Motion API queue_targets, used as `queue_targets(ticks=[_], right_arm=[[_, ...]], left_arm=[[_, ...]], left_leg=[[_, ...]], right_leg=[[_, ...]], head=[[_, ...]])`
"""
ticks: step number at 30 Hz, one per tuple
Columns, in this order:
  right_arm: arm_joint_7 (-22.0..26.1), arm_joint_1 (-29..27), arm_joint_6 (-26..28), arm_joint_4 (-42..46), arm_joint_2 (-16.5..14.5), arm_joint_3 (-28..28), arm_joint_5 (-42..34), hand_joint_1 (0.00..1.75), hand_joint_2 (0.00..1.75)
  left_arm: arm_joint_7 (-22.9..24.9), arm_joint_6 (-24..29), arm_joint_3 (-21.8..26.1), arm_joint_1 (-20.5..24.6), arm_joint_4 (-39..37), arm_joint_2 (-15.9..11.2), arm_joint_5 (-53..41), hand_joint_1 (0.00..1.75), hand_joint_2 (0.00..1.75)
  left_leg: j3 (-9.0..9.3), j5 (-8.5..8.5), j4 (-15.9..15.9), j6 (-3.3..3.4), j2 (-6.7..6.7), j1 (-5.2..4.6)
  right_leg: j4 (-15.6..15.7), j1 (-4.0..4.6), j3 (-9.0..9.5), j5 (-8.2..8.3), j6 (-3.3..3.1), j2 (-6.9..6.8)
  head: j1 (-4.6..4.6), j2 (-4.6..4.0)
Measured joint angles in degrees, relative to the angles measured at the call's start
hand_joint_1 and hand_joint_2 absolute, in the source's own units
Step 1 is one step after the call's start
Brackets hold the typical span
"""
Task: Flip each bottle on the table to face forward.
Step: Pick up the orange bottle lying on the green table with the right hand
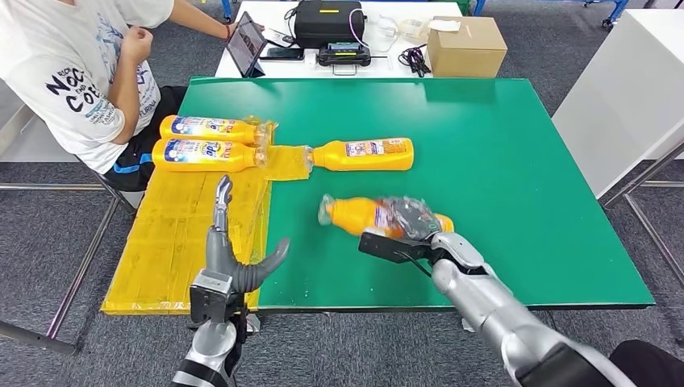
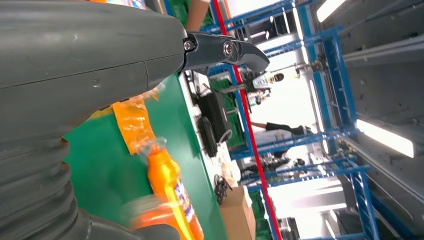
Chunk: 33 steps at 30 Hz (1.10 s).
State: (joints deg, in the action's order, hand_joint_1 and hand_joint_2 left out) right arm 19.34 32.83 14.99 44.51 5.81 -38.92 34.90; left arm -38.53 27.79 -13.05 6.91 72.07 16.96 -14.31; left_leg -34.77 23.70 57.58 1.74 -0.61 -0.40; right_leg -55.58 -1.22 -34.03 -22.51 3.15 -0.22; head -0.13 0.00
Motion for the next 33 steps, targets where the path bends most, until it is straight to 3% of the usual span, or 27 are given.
queue_targets(ticks=[3,6,12,19,23,29,33], right_arm=[[-1.6,-5.9,10.7,15.2,-2.4,9.5,8.1,1.75,1.75],[-0.3,-9.9,17.9,27.7,-4.5,16.5,11.4,1.75,1.75],[3.0,-15.0,22.0,40.7,-6.5,23.9,11.3,1.75,1.75],[3.8,-15.8,22.0,42.8,-7.2,25.4,10.2,1.75,1.75],[9.9,-18.5,14.9,42.8,-8.6,27.0,0.6,1.75,1.75],[14.1,-20.9,7.0,39.7,-10.6,26.7,-3.6,1.75,1.75],[17.6,-22.4,3.0,34.8,-13.1,23.6,-3.2,1.75,1.75]], left_arm=[[0.1,0.3,0.7,-1.7,2.1,0.0,0.0,0.0,1.75],[0.5,0.5,1.3,-2.8,3.5,0.0,0.3,0.0,1.75],[0.6,0.3,2.2,-3.5,4.8,0.0,1.3,0.0,1.75],[1.0,-1.4,2.3,-3.7,5.3,0.0,2.6,0.0,1.75],[8.1,-20.3,1.0,-3.9,5.6,-0.2,15.5,0.0,1.75],[10.6,-29.4,-0.9,-3.9,5.5,-0.9,19.8,0.0,1.75],[12.4,-35.4,-2.5,-3.2,4.5,-1.3,22.1,0.0,1.75]], left_leg=[[-0.19,0.0,0.0,-0.01,-0.17,0.04],[-0.31,0.0,0.0,-0.02,-0.44,0.08],[-0.45,0.08,0.0,-0.01,-0.34,-0.04],[-0.44,0.06,0.0,0.01,-0.32,-0.05],[-0.45,0.05,0.0,0.0,-0.31,-0.03],[-0.55,0.05,0.0,-0.01,-0.31,-0.02],[-0.57,0.06,0.0,-0.02,-0.28,-0.01]], right_leg=[[0.0,0.02,-0.23,-0.04,-0.01,-0.07],[0.0,0.04,-0.28,-0.12,-0.02,-0.26],[0.0,-0.07,-0.43,-0.12,-0.02,-0.23],[0.0,-0.08,-0.44,-0.1,-0.01,-0.23],[0.0,-0.06,-0.46,-0.1,-0.01,-0.22],[0.0,-0.06,-0.55,-0.11,-0.02,-0.21],[0.0,-0.05,-0.6,-0.11,-0.03,-0.18]], head=[[-0.03,0.0],[-0.02,0.0],[0.0,0.0],[-0.01,0.0],[-0.01,0.0],[0.01,0.0],[-0.01,0.0]])
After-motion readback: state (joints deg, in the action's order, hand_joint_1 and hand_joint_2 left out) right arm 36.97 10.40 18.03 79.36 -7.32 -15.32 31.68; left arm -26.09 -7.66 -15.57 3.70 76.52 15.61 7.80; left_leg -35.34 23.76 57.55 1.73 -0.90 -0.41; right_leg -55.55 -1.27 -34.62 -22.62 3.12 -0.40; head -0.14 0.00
